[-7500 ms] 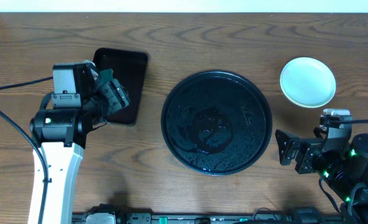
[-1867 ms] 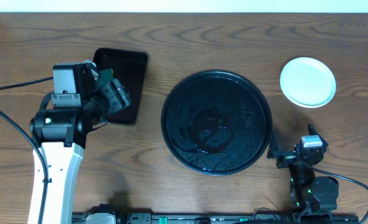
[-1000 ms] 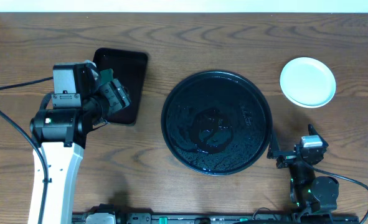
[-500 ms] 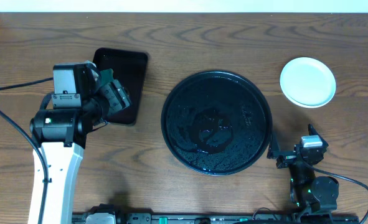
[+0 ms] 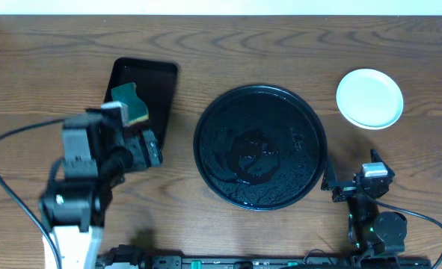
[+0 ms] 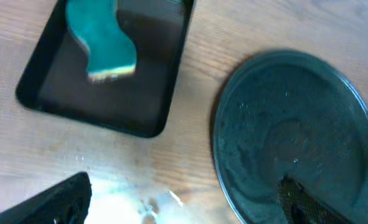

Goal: Clean dirty plates on tray and stack at the side

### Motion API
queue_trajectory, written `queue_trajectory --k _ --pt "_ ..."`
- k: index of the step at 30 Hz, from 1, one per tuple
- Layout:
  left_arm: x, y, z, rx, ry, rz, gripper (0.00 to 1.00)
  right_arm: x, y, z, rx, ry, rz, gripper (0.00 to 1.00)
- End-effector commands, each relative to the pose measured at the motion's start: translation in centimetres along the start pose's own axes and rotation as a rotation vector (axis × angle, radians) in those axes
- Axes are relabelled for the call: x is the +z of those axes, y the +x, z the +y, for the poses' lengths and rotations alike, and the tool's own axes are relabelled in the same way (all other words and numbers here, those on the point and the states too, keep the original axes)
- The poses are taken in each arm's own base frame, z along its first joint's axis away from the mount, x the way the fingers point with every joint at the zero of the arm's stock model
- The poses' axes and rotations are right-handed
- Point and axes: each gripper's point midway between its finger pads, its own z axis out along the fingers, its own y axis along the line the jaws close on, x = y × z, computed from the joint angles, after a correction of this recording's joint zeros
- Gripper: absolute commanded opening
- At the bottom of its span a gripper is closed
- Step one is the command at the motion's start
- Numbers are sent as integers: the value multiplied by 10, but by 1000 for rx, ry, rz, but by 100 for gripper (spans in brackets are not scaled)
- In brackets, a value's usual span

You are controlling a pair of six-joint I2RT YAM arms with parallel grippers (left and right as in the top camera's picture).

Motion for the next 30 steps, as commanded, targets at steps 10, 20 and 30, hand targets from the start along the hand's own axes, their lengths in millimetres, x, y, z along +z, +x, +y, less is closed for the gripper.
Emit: queue_trajectory --k 10,20,30 --pt "24 32 8 220 73 -304 97 0 1 -4 17 19 1 99" --pt "40 39 22 238 58 -469 97 0 1 -4 17 19 1 99" --pt "36 36 26 274 51 -659 97 0 1 -4 17 19 1 99"
